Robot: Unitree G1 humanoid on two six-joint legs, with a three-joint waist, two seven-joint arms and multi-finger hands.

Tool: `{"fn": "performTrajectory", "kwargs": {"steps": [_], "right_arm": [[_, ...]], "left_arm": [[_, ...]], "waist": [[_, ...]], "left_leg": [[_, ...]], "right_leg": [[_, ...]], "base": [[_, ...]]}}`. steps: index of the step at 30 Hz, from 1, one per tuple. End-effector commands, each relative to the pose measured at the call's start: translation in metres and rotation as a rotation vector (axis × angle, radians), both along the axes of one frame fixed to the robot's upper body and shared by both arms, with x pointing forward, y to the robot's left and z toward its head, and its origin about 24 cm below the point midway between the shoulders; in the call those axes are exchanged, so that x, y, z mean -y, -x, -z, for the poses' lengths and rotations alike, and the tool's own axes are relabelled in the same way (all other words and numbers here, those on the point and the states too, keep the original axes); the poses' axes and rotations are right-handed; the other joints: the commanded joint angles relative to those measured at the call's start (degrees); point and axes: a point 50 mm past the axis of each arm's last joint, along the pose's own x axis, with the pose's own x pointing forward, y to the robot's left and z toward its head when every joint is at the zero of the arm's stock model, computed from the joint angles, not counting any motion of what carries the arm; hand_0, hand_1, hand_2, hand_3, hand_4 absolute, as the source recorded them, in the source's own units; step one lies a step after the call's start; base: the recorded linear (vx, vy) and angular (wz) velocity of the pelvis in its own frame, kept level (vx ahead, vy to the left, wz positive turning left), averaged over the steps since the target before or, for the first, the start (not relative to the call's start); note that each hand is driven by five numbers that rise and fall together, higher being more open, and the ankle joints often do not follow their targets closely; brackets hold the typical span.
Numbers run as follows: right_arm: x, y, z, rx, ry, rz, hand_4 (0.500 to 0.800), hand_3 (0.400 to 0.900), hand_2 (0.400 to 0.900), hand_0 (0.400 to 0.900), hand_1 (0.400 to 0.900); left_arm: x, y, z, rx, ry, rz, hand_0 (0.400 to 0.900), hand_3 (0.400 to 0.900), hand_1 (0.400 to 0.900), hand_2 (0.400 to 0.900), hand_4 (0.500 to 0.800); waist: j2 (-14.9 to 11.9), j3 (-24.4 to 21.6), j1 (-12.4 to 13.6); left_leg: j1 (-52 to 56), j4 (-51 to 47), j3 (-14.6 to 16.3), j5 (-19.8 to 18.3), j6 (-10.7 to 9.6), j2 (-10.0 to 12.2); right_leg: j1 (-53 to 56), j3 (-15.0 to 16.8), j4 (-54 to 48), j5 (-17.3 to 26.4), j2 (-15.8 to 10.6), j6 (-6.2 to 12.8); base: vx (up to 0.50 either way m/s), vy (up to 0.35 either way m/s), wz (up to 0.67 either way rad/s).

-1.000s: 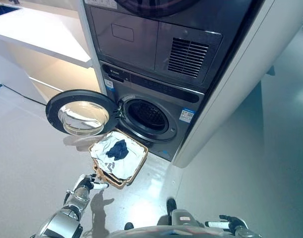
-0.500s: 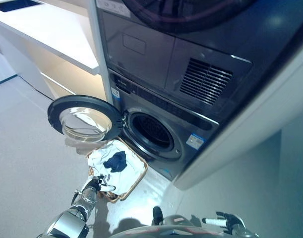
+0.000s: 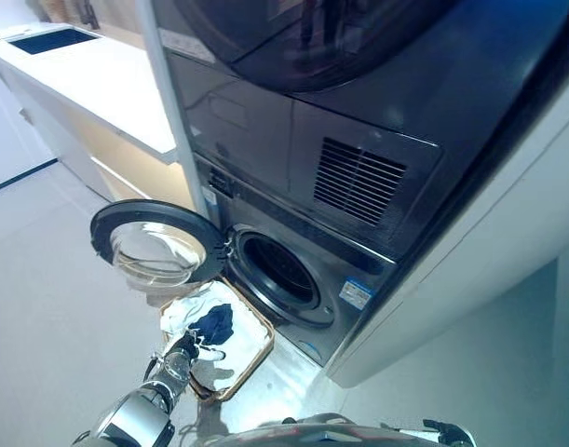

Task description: Put the clothes in the basket into the washing machine.

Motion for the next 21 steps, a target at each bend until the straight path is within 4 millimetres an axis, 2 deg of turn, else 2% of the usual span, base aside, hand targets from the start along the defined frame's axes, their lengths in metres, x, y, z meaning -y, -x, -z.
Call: {"fn": "performTrajectory", "kwargs": {"steps": [1, 4, 7, 8, 9, 10, 13, 14, 15, 16, 17, 21], "right_arm": [[0.027, 0.001, -0.012, 0.020, 0.099, 0.019, 0.800, 0.900, 0.900, 0.900, 0.900], [0.028, 0.001, -0.013, 0.013, 0.101, 0.008, 0.800, 0.900, 0.900, 0.900, 0.900], [0.032, 0.004, -0.014, -0.004, 0.118, -0.002, 0.800, 0.900, 0.900, 0.900, 0.900], [0.034, 0.004, -0.015, -0.006, 0.123, -0.005, 0.800, 0.900, 0.900, 0.900, 0.900], [0.037, 0.004, -0.017, -0.009, 0.130, -0.009, 0.800, 0.900, 0.900, 0.900, 0.900], [0.038, 0.004, -0.017, -0.016, 0.127, -0.016, 0.800, 0.900, 0.900, 0.900, 0.900], [0.038, 0.000, -0.017, -0.018, 0.135, -0.041, 0.800, 0.900, 0.900, 0.900, 0.900], [0.038, -0.010, -0.019, 0.005, 0.142, -0.060, 0.800, 0.900, 0.900, 0.900, 0.900], [0.035, -0.022, -0.020, 0.033, 0.144, -0.089, 0.800, 0.900, 0.900, 0.900, 0.900], [0.030, -0.041, -0.022, 0.080, 0.145, -0.127, 0.800, 0.900, 0.900, 0.900, 0.900], [0.026, -0.053, -0.024, 0.112, 0.142, -0.146, 0.800, 0.900, 0.900, 0.900, 0.900], [0.021, -0.067, -0.026, 0.155, 0.129, -0.164, 0.800, 0.900, 0.900, 0.900, 0.900]], "left_arm": [[-0.015, -0.039, -0.030, 0.163, -0.055, 0.001, 0.900, 0.900, 0.900, 0.900, 0.800], [-0.021, -0.034, -0.028, 0.147, -0.067, -0.013, 0.900, 0.900, 0.900, 0.900, 0.800], [-0.027, -0.032, -0.028, 0.137, -0.106, -0.009, 0.900, 0.900, 0.900, 0.900, 0.800], [-0.029, -0.030, -0.027, 0.128, -0.121, -0.006, 0.900, 0.900, 0.900, 0.900, 0.800], [-0.033, -0.028, -0.027, 0.119, -0.146, -0.001, 0.900, 0.900, 0.900, 0.900, 0.800], [-0.036, -0.023, -0.024, 0.092, -0.163, -0.005, 0.900, 0.900, 0.900, 0.900, 0.800], [-0.052, -0.022, -0.030, 0.089, -0.242, -0.042, 0.900, 0.900, 0.900, 0.900, 0.800], [-0.060, -0.028, -0.037, 0.123, -0.262, -0.073, 0.900, 0.900, 0.900, 0.900, 0.800], [-0.067, -0.034, -0.045, 0.161, -0.280, -0.108, 0.900, 0.900, 0.900, 0.900, 0.800], [-0.078, -0.045, -0.059, 0.217, -0.312, -0.144, 0.900, 0.900, 0.900, 0.900, 0.800], [-0.087, -0.051, -0.069, 0.249, -0.338, -0.166, 0.900, 0.900, 0.900, 0.900, 0.800], [-0.109, -0.054, -0.086, 0.271, -0.412, -0.213, 0.900, 0.900, 0.900, 0.900, 0.800]], "waist": [[-0.68, 2.54, 0.01], [0.16, 2.64, 0.75], [2.18, 2.67, 1.62], [2.74, 2.70, 1.74], [3.23, 2.71, 2.02], [3.44, 2.68, 1.84], [3.09, 2.91, 2.59], [2.66, 3.87, 3.47], [2.15, 4.66, 4.30], [1.32, 6.01, 4.97], [0.71, 6.80, 4.95], [-1.34, 8.96, 4.27]], "left_leg": [[-1.47, -13.98, 1.64, 7.37, 3.95, -2.70], [-0.99, -26.69, -0.15, 9.44, 2.58, -1.71], [0.05, -37.47, -3.84, 14.13, 1.59, -0.10], [0.11, -38.93, -4.01, 14.91, 1.28, 0.21], [0.17, -38.75, -3.14, 14.78, 1.09, 0.32], [0.49, -37.28, -0.38, 13.22, 1.13, 0.63], [-1.27, -35.04, 2.99, 11.54, 2.18, -0.42], [-2.39, -34.41, 4.98, 10.87, 2.39, 0.00], [-4.38, -33.76, 6.52, 10.54, 2.39, 0.55], [-6.58, -32.98, 8.03, 10.04, 2.24, 1.09], [-8.89, -31.79, 8.57, 9.84, 2.10, 1.30], [-13.13, -26.85, 8.20, 7.51, 2.81, 0.78]], "right_leg": [[1.32, 3.69, -4.03, 6.72, 2.20, 7.05], [2.86, 6.03, -3.50, 4.98, 2.32, 7.53], [4.57, 8.88, -2.43, 2.85, 2.83, 7.77], [5.30, 9.77, -2.23, 2.23, 2.72, 7.97], [6.19, 10.69, -2.05, 1.38, 2.26, 8.40], [6.95, 10.96, -1.67, 0.10, 1.19, 8.87], [5.98, 11.49, -1.66, -0.25, -1.89, 10.30], [3.71, 9.98, -1.97, 0.50, -3.19, 11.01], [0.73, 7.20, -2.52, 1.54, -4.38, 11.44], [-2.19, 2.87, -3.32, 2.75, -6.11, 12.13], [-4.18, 0.72, -3.77, 3.90, -6.72, 12.64], [-6.71, -0.96, -4.74, 5.78, -7.51, 13.18]], "base": [[0.21, 0.018, -0.67], [0.24, 0.081, -0.59], [0.27, 0.174, -0.79], [0.30, 0.247, -0.98], [0.31, 0.280, -0.97], [0.30, 0.329, -0.95], [0.17, 0.320, -1.03], [-0.11, 0.226, -1.43], [-0.27, 0.155, -1.30], [-0.29, 0.086, -0.75], [-0.20, 0.073, -0.28], [-0.01, 0.112, -0.01]]}}
